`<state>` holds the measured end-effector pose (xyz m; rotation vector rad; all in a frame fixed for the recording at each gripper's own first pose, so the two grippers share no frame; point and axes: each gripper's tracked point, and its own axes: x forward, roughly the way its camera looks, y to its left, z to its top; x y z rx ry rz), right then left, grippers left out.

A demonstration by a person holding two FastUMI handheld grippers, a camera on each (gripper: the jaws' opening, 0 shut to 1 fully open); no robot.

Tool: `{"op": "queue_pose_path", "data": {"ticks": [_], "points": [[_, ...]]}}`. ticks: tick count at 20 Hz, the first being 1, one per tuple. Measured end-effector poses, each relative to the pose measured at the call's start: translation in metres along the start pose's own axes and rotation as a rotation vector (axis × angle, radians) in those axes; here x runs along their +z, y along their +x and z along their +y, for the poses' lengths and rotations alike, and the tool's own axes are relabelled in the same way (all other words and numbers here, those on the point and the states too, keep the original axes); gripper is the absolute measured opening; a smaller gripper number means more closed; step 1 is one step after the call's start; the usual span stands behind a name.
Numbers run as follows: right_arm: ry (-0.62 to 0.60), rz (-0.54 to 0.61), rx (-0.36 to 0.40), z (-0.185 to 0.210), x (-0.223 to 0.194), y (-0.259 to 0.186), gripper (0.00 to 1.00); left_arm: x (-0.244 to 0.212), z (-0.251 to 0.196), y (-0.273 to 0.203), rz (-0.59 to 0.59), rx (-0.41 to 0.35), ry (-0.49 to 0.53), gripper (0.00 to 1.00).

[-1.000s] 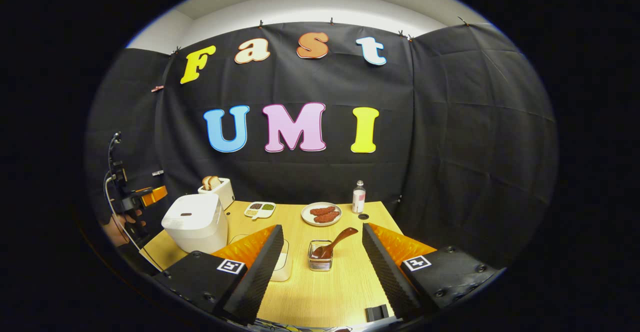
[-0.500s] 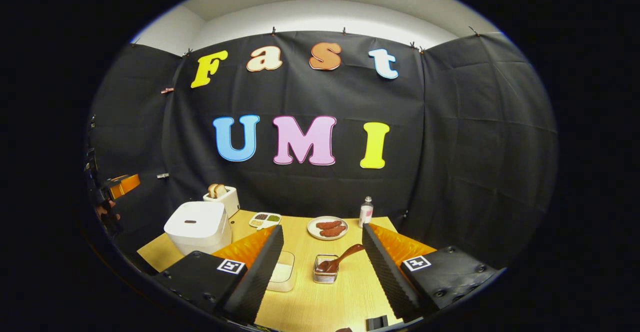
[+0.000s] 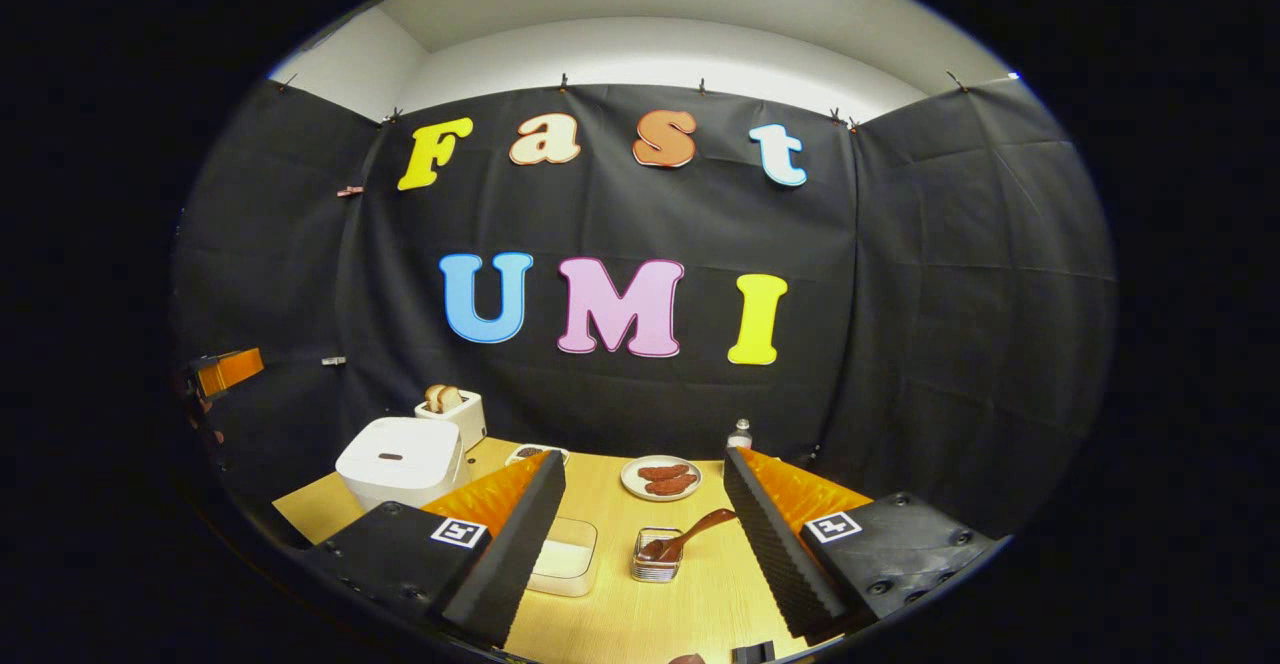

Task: Close the left gripper, press the button to open the rice cooker; take a wooden spoon from the chopstick holder with the right hand, scoop a spoonful of rice and pour it into the rice cooker, then put the wooden spoon back into the chopstick holder.

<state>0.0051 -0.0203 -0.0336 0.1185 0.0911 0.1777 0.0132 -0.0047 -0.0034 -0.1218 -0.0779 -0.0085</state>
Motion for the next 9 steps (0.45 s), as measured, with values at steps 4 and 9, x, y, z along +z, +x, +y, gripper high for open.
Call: {"op": "queue_pose_path", "data": {"ticks": [4,9], "points": [[-0.059,-0.022,-0.03,-0.004,0.003,-0.001,0.98,0.01,-0.011,-0.01,-0.027,-0.024,0.007,0.95],[-0.031,-0.031,-0.039,-0.008,0.007,-0.001,0.98,0.006,-0.012,-0.008,-0.014,-0.022,0.06,0.95]]}}
